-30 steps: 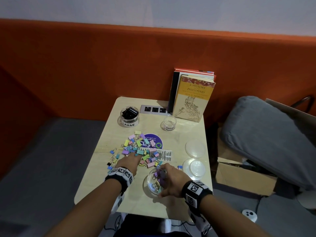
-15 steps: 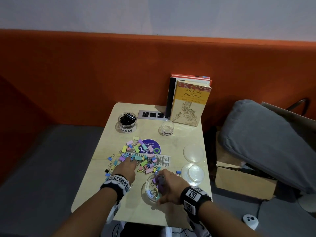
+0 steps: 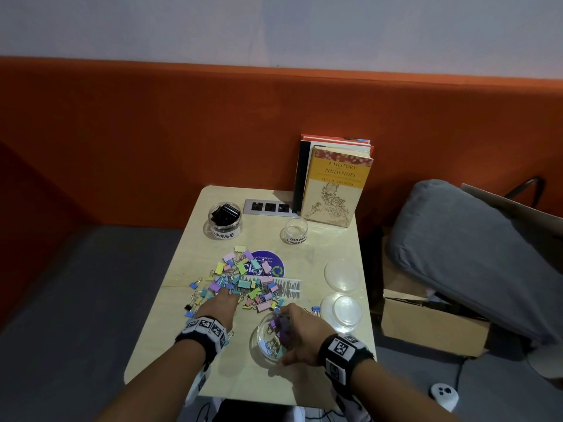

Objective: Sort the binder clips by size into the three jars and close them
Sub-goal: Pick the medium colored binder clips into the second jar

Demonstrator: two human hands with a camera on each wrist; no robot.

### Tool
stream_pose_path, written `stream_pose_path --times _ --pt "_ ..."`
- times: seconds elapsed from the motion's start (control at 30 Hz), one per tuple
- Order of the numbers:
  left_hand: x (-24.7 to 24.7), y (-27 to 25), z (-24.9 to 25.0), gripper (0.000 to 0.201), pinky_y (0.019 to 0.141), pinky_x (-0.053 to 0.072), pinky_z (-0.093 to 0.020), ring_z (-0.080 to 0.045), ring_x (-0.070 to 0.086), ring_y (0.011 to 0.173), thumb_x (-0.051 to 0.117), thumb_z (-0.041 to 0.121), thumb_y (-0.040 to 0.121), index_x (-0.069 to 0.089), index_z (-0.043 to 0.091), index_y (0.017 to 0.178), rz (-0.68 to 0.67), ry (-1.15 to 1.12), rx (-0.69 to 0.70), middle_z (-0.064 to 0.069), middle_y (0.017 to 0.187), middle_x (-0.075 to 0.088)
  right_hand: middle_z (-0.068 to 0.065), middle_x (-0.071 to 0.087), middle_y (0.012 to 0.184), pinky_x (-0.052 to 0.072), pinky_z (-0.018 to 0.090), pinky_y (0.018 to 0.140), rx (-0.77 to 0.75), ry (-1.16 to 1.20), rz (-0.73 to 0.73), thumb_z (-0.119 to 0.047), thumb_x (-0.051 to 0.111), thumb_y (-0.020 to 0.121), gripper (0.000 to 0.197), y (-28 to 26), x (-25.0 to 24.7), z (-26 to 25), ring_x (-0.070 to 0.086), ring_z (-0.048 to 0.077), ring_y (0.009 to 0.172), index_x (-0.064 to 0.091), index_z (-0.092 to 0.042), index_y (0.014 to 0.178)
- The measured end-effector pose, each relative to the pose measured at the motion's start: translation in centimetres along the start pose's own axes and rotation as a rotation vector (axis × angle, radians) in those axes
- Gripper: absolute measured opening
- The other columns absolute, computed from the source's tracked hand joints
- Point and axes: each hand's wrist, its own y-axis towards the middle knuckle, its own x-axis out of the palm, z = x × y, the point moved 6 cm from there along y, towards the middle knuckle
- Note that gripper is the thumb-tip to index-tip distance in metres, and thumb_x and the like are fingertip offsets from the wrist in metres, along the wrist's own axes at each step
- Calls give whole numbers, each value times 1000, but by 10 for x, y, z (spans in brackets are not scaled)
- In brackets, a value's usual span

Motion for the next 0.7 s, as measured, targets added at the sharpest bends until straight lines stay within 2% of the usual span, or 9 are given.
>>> stream_pose_path --times 0.17,0.27,0.43,0.5,0.57,0.7 --pt "-1 1 1 45 80 49 -36 -30 61 103 48 -4 89 50 18 128 30 -61 6 -10 133 42 -2 52 135 47 38 98 3 13 -4 -50 89 57 102 0 0 1 55 24 117 29 -27 137" --pt "-5 4 2 37 79 51 -35 -29 60 97 42 -1 90 58 16 118 93 -110 22 -10 130 42 -2 51 135 47 37 98 3 23 -7 -50 90 56 103 0 1 1 55 23 117 29 -27 136" --pt "-9 7 -4 31 90 48 -34 -26 57 109 51 9 92 58 10 122 118 -209 -33 -8 134 39 -2 51 136 46 37 100 6 21 -7 -51 89 55 105 2 2 2 55 24 118 28 -27 138" --pt "-7 7 -6 27 91 49 -34 -26 57 108 55 10 90 58 13 117 118 -244 -26 -7 132 41 -2 51 136 46 36 99 7 21 -2 -51 89 55 106 3 2 3 55 24 118 28 -27 138" --pt "-5 6 -10 25 89 50 -35 -26 57 105 52 7 92 58 16 115 133 -260 -3 -6 129 43 -1 52 136 46 36 98 5 15 5 -51 89 55 106 3 3 4 56 24 118 28 -27 139" --pt "-3 6 -25 46 94 50 -35 -24 55 114 53 -5 85 60 21 121 188 -323 -6 -4 131 49 -2 52 136 46 35 98 8 15 7 -53 87 54 106 5 4 6 56 24 118 27 -29 138"
